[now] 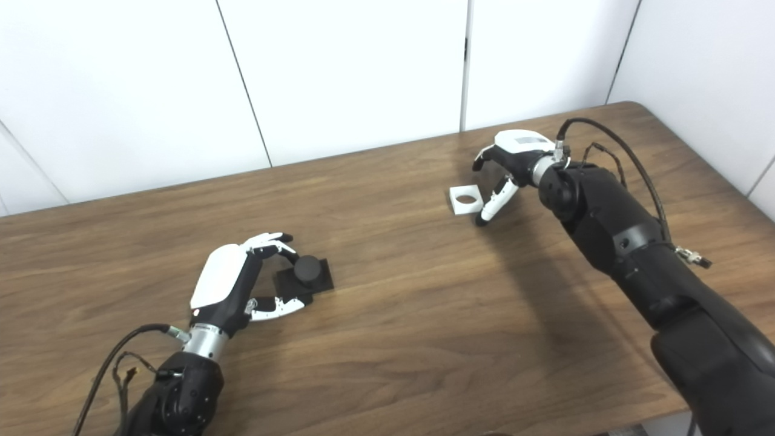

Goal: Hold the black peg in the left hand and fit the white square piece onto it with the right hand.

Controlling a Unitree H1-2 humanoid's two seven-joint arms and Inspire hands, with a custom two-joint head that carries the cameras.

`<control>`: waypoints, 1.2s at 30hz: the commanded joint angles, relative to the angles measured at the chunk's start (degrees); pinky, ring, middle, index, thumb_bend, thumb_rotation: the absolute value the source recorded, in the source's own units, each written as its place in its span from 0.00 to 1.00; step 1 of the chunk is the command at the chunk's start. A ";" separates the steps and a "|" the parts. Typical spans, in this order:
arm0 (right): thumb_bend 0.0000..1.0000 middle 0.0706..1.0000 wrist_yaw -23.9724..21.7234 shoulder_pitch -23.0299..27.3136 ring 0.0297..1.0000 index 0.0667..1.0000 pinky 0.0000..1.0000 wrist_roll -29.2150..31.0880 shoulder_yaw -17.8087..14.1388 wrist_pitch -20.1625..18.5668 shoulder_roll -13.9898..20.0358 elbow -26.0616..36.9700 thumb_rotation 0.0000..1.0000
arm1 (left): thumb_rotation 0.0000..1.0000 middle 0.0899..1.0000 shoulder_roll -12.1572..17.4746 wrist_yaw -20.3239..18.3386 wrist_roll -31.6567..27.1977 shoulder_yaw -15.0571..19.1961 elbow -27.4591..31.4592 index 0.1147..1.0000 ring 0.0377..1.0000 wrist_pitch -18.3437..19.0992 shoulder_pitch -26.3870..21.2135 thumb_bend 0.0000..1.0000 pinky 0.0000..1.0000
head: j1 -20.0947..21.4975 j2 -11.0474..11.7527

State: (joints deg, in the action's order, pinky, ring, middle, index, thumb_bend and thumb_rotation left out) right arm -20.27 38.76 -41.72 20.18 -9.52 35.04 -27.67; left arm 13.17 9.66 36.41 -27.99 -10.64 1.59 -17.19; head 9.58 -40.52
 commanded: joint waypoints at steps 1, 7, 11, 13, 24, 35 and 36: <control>0.86 0.89 -0.90 1.48 0.93 0.78 0.93 -0.09 0.95 0.12 -0.67 0.87 0.34 | 0.08 0.79 0.53 -4.79 2.41 -2.13 -3.04 0.43 0.84 1.62 3.04 0.51 0.80 | -0.06 -0.19; 0.85 0.89 -1.51 1.05 0.93 0.74 0.95 0.23 1.17 -0.40 -0.26 1.88 0.33 | 0.08 0.80 0.63 -5.19 2.45 -2.15 -2.72 0.43 0.85 2.07 3.13 0.51 0.82 | -0.27 -0.39; 0.85 0.89 -1.49 1.10 0.93 0.74 0.94 0.47 1.34 0.10 -0.45 1.32 0.33 | 0.08 0.79 0.60 -4.71 2.61 -2.19 -3.17 0.43 0.84 1.65 3.03 0.51 0.80 | -0.36 -0.45; 0.85 0.89 -1.69 1.16 0.93 0.75 0.96 0.68 1.54 0.34 -0.72 1.07 0.33 | 0.08 0.79 0.56 -4.85 2.59 -2.18 -3.09 0.43 0.84 1.81 2.99 0.51 0.80 | -0.50 -0.52; 0.83 0.91 -2.37 2.06 0.95 0.75 0.97 1.33 3.67 1.17 -2.34 -0.57 0.32 | 0.08 0.80 0.45 -5.05 2.65 -2.03 -2.77 0.43 0.84 2.38 2.85 0.51 0.80 | -0.96 -0.83; 0.83 0.90 -1.96 2.64 0.94 0.74 0.96 1.12 5.03 2.02 -2.67 -1.78 0.33 | 0.08 0.80 0.34 -4.97 2.46 -1.85 -2.70 0.43 0.84 2.35 2.87 0.51 0.80 | -1.16 -1.02; 0.83 0.90 -2.07 2.67 0.94 0.74 0.96 1.08 5.18 1.93 -2.76 -1.73 0.33 | 0.08 0.80 0.32 -5.01 2.35 -1.80 -2.67 0.43 0.84 2.36 2.88 0.51 0.81 | -1.26 -1.06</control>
State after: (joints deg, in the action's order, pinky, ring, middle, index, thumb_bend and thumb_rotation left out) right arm -21.67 40.87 -40.66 23.68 -9.64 34.71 -28.80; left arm 13.12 9.67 36.44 -27.86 -10.65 1.69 -17.16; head 8.26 -41.57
